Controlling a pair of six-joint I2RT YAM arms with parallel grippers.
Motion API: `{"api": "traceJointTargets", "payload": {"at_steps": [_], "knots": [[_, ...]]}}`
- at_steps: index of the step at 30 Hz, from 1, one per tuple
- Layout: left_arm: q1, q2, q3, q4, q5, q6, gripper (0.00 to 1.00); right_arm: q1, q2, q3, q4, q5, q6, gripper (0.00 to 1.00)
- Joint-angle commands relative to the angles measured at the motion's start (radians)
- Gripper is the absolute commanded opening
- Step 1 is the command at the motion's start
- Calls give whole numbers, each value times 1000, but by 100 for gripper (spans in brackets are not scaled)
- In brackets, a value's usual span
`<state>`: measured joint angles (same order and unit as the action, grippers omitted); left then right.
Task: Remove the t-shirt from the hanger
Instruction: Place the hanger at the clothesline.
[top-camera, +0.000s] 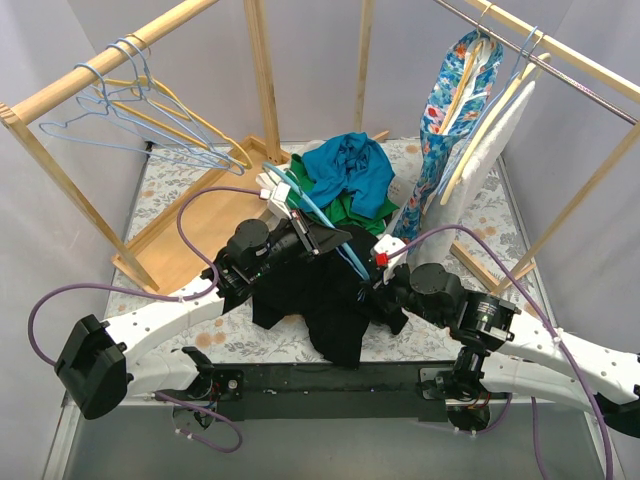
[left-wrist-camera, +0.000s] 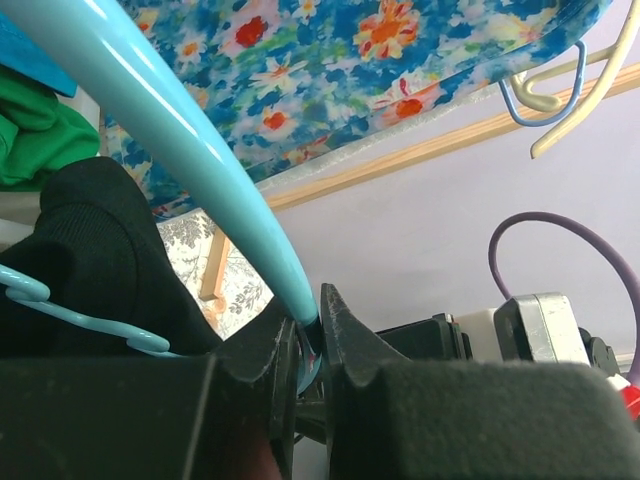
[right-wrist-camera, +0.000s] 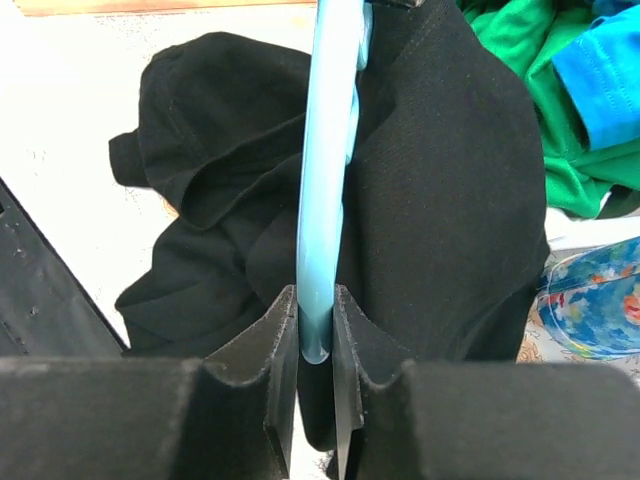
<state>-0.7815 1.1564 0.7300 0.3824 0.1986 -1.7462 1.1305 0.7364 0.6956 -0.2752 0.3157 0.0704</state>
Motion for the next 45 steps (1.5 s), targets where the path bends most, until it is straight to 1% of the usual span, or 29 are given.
{"api": "traceJointTargets", "payload": {"at_steps": [1, 3, 5, 7, 11, 17, 22, 27, 30, 32, 33, 36, 38, 39, 45], "knots": [[30, 0, 5, -106, -87, 140, 0, 3, -49, 31, 74, 82, -32, 28], [28, 2, 8, -111, -93, 142, 0, 9, -40, 31, 82, 85, -43, 30], [28, 3, 11, -117, -99, 143, 0, 20, -34, 30, 96, 101, -52, 35], [28, 0, 11, -123, -106, 143, 0, 29, -26, 31, 106, 135, -67, 37], [28, -4, 14, -128, -113, 145, 0, 40, 1, 39, 117, 134, -67, 38], [28, -47, 23, -145, -146, 145, 0, 71, 9, 36, 119, 59, -60, 40], [28, -109, 43, -194, -166, 146, 0, 91, 26, 53, 129, 2, -58, 40], [28, -168, 36, -208, -163, 132, 0, 103, 60, 48, 195, -3, -66, 41], [28, -190, 29, -217, -160, 126, 0, 103, 81, 38, 249, 2, -67, 43], [28, -199, 26, -217, -159, 125, 0, 103, 90, 21, 266, 14, -67, 47], [28, -208, 26, -221, -159, 122, 0, 103, 90, 18, 313, 16, -67, 48], [28, -221, 23, -221, -153, 114, 0, 103, 103, 8, 362, 36, -67, 51], [28, -230, 20, -220, -153, 106, 0, 103, 119, 7, 383, 45, -67, 54], [27, -234, 19, -218, -150, 106, 0, 103, 127, 8, 395, 43, -95, 54], [28, -258, 19, -224, -149, 103, 0, 103, 196, 13, 422, 48, -98, 56]]}}
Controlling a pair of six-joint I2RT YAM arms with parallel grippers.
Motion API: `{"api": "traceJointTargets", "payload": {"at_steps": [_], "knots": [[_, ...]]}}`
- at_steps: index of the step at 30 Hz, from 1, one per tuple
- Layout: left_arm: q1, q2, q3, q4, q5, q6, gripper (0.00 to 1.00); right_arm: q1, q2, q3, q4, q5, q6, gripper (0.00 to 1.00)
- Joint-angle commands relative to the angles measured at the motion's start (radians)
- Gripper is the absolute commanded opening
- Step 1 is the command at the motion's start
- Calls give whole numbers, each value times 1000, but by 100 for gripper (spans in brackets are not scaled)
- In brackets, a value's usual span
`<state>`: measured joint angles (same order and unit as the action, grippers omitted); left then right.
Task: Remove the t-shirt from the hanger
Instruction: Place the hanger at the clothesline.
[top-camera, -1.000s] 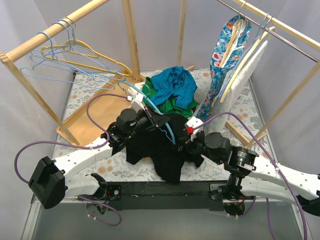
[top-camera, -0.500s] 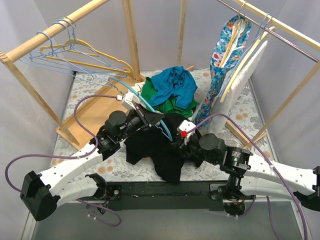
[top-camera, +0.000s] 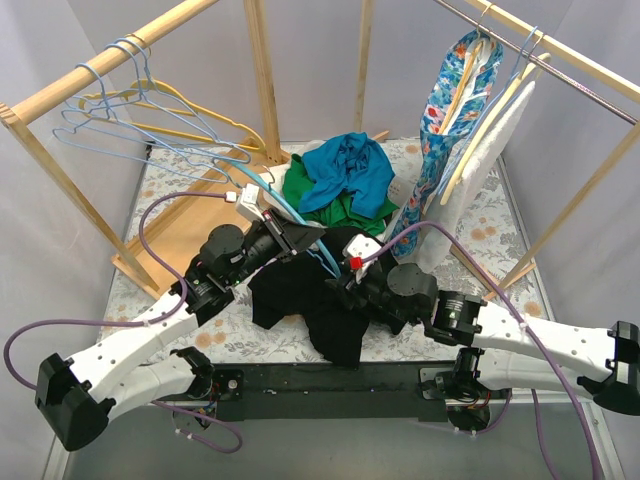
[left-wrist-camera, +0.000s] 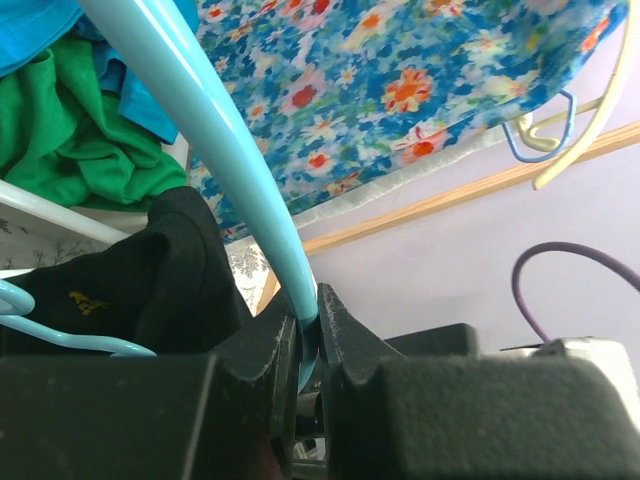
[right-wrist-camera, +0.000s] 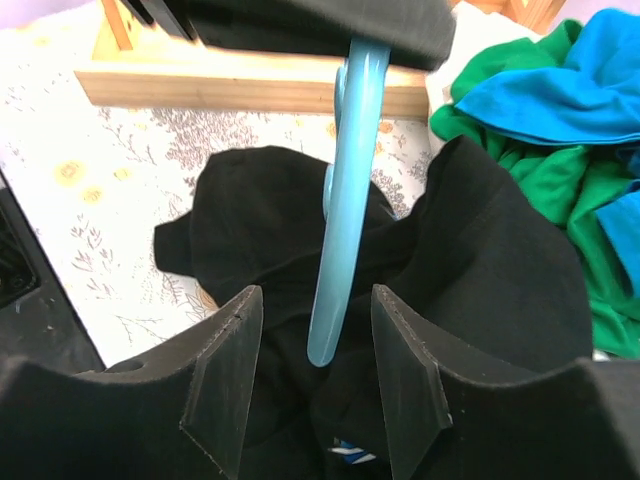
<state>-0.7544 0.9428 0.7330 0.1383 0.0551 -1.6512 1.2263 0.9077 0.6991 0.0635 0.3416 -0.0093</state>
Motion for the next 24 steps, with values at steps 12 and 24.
{"api": "traceJointTargets", "payload": {"at_steps": [12, 24], "knots": [[1, -67, 8, 20, 6, -2, 0, 6, 26, 2, 113, 10, -14, 1], [1, -85, 31, -12, -9, 50, 42, 6, -53, 11, 93, 43, 40, 1]]}}
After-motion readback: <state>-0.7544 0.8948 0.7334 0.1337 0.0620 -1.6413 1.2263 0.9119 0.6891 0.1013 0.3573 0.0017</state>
